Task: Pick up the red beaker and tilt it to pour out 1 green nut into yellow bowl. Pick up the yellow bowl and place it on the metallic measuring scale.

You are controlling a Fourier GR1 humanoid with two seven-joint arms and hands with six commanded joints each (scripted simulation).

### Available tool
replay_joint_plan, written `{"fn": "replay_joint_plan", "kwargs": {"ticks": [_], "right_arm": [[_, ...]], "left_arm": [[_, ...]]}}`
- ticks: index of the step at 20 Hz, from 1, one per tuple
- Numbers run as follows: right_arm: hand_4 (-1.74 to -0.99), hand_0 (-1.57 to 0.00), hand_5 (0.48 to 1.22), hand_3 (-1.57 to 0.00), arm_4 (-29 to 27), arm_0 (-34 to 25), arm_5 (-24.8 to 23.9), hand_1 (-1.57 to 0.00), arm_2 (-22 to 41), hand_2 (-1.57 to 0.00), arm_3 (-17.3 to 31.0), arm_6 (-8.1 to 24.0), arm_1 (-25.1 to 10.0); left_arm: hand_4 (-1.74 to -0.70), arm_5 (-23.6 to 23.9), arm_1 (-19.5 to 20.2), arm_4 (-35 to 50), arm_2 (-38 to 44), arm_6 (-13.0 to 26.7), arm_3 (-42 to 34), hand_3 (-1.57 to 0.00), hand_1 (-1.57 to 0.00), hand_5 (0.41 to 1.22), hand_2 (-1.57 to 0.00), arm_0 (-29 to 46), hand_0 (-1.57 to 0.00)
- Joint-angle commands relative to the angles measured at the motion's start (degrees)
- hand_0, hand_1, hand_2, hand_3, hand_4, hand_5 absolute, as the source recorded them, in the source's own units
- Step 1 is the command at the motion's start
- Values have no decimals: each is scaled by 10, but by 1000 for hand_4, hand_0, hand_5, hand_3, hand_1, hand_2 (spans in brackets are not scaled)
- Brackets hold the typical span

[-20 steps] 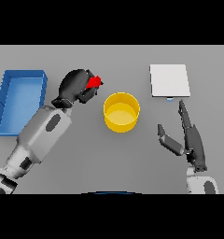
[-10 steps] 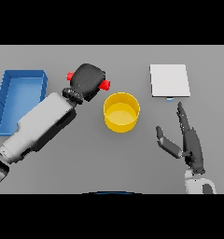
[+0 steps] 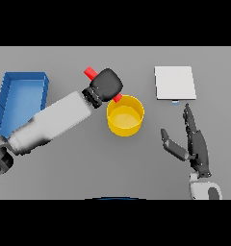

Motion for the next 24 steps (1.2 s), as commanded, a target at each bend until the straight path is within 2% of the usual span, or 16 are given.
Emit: {"fn": "replay_joint_plan", "kwargs": {"ticks": [1, 3, 7, 9, 12, 13, 16, 21, 24], "right_arm": [[-1291, 1, 634, 1, -1, 4, 1, 1, -1, 1, -4, -1, -2], [-1291, 1, 631, 1, 4, 2, -3, 1, 1, 1, 1, -5, 1], [-1276, 1, 600, 1, 16, 3, -15, 1, 3, 1, 7, 0, 6], [-1270, 1, 588, 1, 19, 1, -16, 1, 0, 1, -1, 6, -1], [-1236, 1, 582, 1, 37, 9, -23, 1, 9, 1, -2, 5, 1], [-1225, 1, 583, 1, 35, -1, -25, 1, 7, 1, -3, 14, 4], [-1204, 1, 591, 1, 36, 7, -22, 1, 9, 1, -8, 12, 1], [-1207, 1, 594, 1, 43, -3, -29, 1, 7, 1, 7, 3, 1], [-1209, 1, 592, 1, 49, -2, -31, 1, 12, 1, -1, 4, 3]], "left_arm": [[-1734, -4, -1, -9, -13, -1, 10, -1522, -1571, 1220, -1571, -7, -1571], [-1736, -23, -6, -22, -41, -6, 12, -1539, -1571, 1220, -1571, -21, -1571], [-1739, -21, -7, -47, -81, -28, 29, -1558, -1571, 1221, -1571, -60, -1571], [-1738, -22, -20, -58, -100, -24, 52, -1563, -1571, 1221, -1571, -77, -1571], [-1736, -45, -21, -67, -130, -52, 66, -1567, -1571, 1221, -1571, -109, -1571], [-1735, -42, -26, -72, -142, -56, 73, -1568, -1571, 1221, -1571, -114, -1571], [-1734, -36, -32, -89, -176, -69, 86, -1569, -1571, 1221, -1571, -132, -1571], [-1733, -36, -22, -93, -210, -103, 82, -1570, -1571, 1221, -1571, -167, -1571], [-1729, -23, -4, -77, -191, -113, 93, -1571, -1571, 1221, -1571, -212, -1571]]}}
